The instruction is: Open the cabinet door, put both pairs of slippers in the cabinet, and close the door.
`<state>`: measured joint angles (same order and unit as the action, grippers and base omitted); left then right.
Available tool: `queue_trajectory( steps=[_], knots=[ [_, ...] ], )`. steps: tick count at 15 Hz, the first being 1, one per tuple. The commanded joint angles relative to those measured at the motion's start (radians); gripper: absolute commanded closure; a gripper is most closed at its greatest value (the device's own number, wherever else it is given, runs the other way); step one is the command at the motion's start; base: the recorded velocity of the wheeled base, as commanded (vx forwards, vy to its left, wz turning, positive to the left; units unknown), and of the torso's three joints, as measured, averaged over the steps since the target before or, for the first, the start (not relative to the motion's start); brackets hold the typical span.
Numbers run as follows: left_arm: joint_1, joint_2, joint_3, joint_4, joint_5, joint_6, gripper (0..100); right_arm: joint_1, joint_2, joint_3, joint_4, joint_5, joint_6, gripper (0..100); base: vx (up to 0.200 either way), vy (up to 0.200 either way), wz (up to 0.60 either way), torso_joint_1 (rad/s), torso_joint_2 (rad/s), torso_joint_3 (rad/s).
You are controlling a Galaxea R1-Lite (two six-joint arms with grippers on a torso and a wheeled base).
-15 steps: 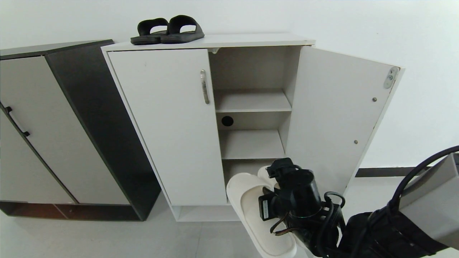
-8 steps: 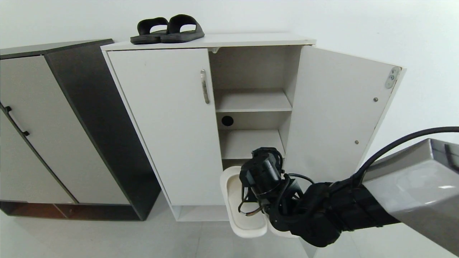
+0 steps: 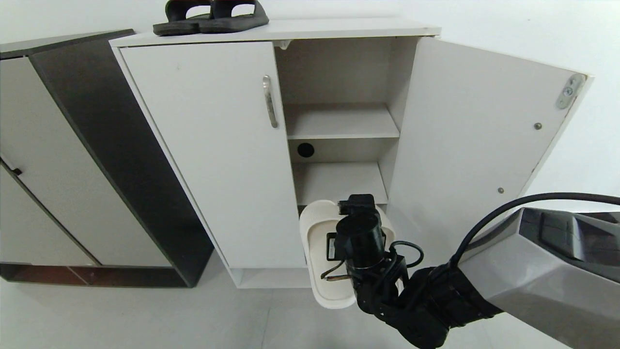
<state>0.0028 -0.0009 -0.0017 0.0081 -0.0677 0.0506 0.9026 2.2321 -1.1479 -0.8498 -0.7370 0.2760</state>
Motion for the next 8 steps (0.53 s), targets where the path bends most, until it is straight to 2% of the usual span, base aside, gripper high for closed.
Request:
queue_trajectory(
  steps=[1,5,7,8],
  knots=[
    [0.0,0.002,0.0,0.0,0.0,0.0,100,-0.004,0.021,0.022,-0.035,-0.027,-0.027,100,0.0,0.0,0.0,0.002,0.0,-0.188],
    [0.0,0.002,0.0,0.0,0.0,-0.011,100,-0.01,0.041,0.073,-0.226,-0.044,-0.127,100,0.0,0.0,0.0,0.002,0.0,-0.181],
    [0.0,0.002,0.0,0.0,0.0,-0.011,100,-0.019,0.077,0.111,-0.436,-0.048,-0.238,100,0.0,0.0,0.0,0.006,0.0,-0.062],
    [0.0,0.002,0.0,0.0,0.002,-0.012,100,-0.03,0.081,0.129,-0.474,-0.048,-0.264,100,0.0,0.0,0.0,0.0,0.0,0.0]
  ],
)
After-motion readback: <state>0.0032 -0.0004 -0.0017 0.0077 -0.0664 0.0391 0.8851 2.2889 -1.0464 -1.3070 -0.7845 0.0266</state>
